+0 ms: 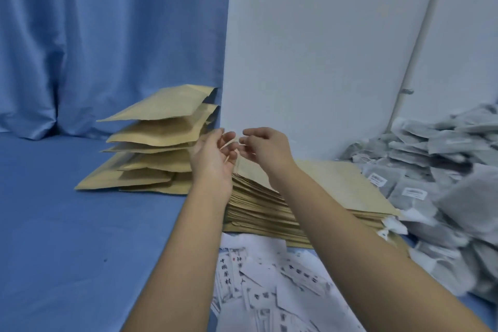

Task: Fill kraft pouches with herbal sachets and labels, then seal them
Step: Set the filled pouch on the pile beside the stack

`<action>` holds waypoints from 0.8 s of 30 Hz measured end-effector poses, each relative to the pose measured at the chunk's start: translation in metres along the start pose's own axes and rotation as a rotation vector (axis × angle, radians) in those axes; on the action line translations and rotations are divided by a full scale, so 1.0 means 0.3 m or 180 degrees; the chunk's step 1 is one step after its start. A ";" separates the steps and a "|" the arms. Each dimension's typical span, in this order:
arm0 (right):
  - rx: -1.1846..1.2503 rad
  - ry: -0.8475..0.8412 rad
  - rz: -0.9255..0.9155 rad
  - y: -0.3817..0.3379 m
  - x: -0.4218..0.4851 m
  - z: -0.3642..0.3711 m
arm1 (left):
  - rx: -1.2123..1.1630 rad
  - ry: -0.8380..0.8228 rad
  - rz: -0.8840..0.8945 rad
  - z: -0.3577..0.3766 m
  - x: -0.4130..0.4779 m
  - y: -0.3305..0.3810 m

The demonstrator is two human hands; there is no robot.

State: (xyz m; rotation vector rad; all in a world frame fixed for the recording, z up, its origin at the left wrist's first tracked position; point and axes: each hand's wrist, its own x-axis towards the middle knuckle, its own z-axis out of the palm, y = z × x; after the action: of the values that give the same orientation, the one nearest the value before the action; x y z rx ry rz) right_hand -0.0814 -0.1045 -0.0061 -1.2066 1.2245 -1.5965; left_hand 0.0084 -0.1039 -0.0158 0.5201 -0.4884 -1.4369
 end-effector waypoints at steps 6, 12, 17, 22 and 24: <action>-0.3456 -0.0447 -0.0042 0.111 -0.111 -0.310 | -0.0283 -0.0135 -0.0555 0.032 -0.176 -0.180; -0.4304 -0.0304 -0.0931 0.196 -0.194 -0.423 | -0.0468 0.0498 -0.0851 -0.006 -0.279 -0.342; -0.4041 0.0241 -0.1572 0.205 -0.219 -0.434 | 0.0009 0.0943 -0.0595 -0.033 -0.283 -0.341; -0.3006 0.0497 -0.2031 0.221 -0.272 -0.437 | 0.0207 0.0486 -0.0528 -0.015 -0.288 -0.291; -0.2872 0.0702 -0.2147 0.231 -0.282 -0.444 | 0.0530 0.0390 -0.0438 -0.004 -0.293 -0.274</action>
State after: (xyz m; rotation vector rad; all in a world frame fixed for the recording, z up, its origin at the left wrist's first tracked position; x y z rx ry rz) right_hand -0.1870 -0.0098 -0.1037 -2.2316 1.9212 -1.6938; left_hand -0.0626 -0.0213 -0.0668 0.7833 -0.4838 -1.4924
